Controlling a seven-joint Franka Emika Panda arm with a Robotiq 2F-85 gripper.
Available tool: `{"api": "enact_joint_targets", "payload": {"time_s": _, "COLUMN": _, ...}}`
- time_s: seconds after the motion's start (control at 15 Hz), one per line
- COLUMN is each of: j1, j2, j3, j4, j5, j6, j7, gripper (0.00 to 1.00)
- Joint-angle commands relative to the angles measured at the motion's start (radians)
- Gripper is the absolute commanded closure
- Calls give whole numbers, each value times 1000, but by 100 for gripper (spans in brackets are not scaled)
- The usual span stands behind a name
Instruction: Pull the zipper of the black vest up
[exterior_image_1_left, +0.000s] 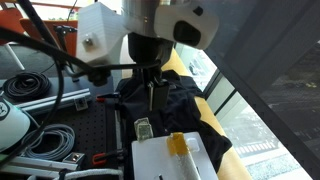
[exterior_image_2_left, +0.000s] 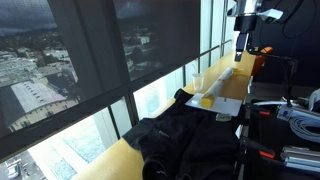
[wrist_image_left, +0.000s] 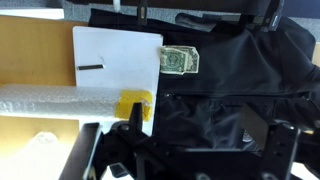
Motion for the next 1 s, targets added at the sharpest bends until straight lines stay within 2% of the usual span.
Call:
{"api": "enact_joint_targets", "payload": {"time_s": 0.0, "j1": 32, "j2": 159, "j3": 56, "j4": 56, "j5": 44, "j6": 130, "j7": 31, "gripper": 0}}
{"api": "enact_joint_targets", "payload": {"time_s": 0.4, "j1": 35, "j2": 385, "j3": 111, "j4": 130, "j5": 134, "j6": 375, "j7": 23, "gripper": 0}}
{"api": "enact_joint_targets", "payload": {"time_s": 0.93, "j1": -32, "j2": 599, "j3": 219, "j4": 202, "j5": 225, "j6": 531, "j7": 12, "gripper": 0}}
